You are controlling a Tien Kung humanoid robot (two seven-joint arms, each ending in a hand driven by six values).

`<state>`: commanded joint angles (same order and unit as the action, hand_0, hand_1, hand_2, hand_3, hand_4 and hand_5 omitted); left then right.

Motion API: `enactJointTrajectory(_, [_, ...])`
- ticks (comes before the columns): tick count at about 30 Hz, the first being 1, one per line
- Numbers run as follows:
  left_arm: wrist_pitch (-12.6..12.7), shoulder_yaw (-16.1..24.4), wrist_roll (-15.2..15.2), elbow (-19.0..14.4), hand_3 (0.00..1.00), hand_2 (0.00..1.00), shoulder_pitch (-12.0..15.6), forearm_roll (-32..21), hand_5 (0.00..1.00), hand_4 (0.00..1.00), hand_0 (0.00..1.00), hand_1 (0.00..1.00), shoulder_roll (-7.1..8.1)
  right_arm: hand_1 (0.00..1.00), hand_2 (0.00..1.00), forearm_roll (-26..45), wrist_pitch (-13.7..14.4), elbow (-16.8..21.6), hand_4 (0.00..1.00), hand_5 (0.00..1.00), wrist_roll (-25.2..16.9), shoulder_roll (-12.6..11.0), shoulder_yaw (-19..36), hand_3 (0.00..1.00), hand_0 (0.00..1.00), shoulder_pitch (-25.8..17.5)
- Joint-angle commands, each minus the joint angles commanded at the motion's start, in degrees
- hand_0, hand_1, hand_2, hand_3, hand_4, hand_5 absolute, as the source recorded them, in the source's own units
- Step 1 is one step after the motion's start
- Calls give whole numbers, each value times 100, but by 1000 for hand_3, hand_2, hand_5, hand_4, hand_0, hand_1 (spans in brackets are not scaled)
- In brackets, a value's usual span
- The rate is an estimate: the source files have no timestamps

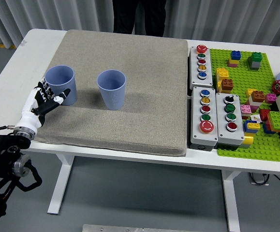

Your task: Pick cup pour cup place

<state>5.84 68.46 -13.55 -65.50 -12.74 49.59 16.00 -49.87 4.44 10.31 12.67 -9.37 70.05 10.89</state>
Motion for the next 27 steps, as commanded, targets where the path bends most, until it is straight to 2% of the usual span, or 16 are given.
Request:
enactJointTrajectory(16, [12,-111,9,173,998,998,-197,-76,186,846,991,970,31,680,673,-5,-14,0,82,340,-2,-7,-1,623,720,16])
enactJointTrajectory(27, [-10,-203,-27,212,998,998,-226,-181,184,840,992,973,24,680,673,-81,-35,0,82,340,17,-3,30,623,720,-6])
